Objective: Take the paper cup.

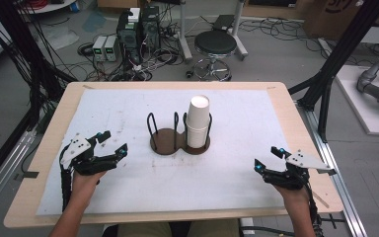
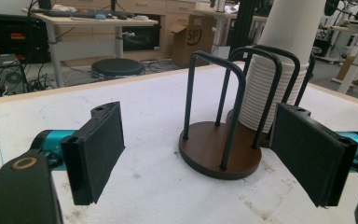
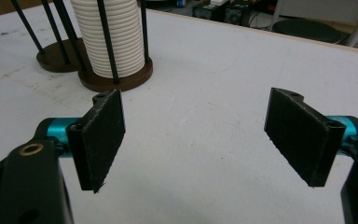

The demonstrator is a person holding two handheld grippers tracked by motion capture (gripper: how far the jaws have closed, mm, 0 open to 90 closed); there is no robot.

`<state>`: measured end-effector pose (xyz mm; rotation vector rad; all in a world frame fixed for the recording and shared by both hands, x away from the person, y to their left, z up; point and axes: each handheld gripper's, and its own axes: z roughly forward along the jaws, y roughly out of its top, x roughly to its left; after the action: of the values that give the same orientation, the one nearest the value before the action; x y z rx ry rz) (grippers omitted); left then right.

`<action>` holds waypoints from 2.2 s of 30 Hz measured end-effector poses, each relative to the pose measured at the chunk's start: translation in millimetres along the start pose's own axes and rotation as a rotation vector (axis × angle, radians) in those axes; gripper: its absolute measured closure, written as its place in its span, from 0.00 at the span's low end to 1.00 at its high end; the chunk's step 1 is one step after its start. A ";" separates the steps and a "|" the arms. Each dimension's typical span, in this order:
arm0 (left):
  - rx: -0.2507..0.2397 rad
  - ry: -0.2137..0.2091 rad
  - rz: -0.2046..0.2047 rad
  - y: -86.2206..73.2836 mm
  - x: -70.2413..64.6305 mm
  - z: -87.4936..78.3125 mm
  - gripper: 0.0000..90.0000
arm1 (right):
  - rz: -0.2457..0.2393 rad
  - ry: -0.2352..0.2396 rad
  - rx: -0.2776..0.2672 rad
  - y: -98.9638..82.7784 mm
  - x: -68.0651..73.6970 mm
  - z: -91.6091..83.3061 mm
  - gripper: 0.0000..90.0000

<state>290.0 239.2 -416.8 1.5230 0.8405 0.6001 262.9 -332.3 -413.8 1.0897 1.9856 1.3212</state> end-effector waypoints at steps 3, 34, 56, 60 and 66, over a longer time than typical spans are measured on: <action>-0.002 0.002 -0.006 0.0 0.1 -0.7 0.19 | 0.000 -0.001 -0.003 0.8 0.0 0.1 0.23; 0.003 -0.029 -0.004 0.7 -3.6 2.5 0.19 | 0.007 0.100 -0.066 37.9 17.5 5.7 0.23; 0.020 -0.048 -0.005 -0.9 -5.4 6.5 0.19 | -0.098 0.257 -0.075 130.0 41.7 60.5 0.23; 0.019 -0.050 -0.006 -1.1 -5.5 7.2 0.19 | -0.113 0.273 -0.055 142.0 47.1 75.1 0.23; 0.022 -0.054 -0.006 -1.3 -5.8 7.9 0.19 | -0.098 0.293 -0.032 150.4 47.3 93.7 0.23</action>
<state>292.4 229.8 -418.6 1.5496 0.8118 0.5448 359.8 -214.7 -311.8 0.8088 2.1866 1.5244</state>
